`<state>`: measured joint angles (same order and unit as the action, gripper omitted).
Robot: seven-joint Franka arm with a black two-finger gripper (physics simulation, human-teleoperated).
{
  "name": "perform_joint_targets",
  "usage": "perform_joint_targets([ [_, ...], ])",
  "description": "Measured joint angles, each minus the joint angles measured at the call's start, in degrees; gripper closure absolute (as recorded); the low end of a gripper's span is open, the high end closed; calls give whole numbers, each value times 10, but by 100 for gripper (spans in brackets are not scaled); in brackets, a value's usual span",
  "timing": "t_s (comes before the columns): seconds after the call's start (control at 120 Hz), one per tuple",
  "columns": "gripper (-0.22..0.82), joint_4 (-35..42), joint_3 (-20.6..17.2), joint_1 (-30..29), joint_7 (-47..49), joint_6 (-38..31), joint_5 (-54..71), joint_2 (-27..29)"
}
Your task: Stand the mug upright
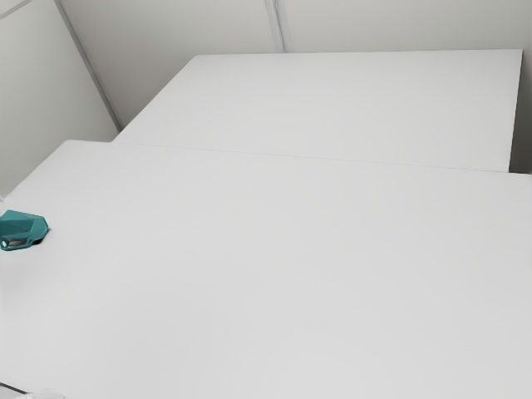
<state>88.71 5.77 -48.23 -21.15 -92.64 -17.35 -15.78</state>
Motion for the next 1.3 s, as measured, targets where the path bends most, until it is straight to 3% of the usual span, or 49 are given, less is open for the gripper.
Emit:
perform_joint_targets([
  [0.325, 0, -144, -2, -105, -193, 16, -86, -164],
  [0.65, 0, -291, -1, -127, -342, 36, -186, -298],
  [0.917, 0, -346, 4, -127, -420, 17, -271, -365],
  [1.3, 0, -370, 1, -128, -486, -17, -377, -419],
])
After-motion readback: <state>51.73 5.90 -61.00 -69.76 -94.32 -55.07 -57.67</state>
